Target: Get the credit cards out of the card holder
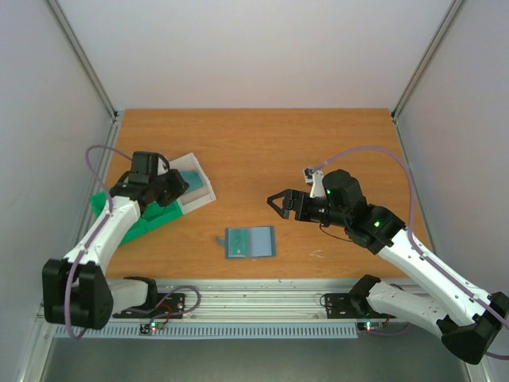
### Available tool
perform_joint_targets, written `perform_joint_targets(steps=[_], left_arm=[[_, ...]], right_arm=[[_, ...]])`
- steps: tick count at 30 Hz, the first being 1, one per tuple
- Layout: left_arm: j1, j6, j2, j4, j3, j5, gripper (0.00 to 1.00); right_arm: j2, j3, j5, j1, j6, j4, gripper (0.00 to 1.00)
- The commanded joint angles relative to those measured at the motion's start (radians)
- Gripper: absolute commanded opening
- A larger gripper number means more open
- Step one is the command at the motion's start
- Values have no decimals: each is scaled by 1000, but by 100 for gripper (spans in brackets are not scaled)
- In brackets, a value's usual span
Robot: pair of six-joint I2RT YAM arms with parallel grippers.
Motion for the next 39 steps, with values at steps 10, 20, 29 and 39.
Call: perform_joint_targets(steps=[10, 20, 29, 39], left_arm=[[97, 69, 323, 85, 111, 47, 0], [102, 74, 428, 124, 168, 51, 0], [105, 93, 473, 106, 197, 33, 1], [105, 110, 490, 78, 229, 24, 6]], right_arm=[[40, 70, -50, -3, -33, -44, 99], [43, 81, -35, -3, -43, -65, 98], [57, 81, -31, -4, -44, -58, 99], [54, 62, -28, -4, -48, -64, 98]])
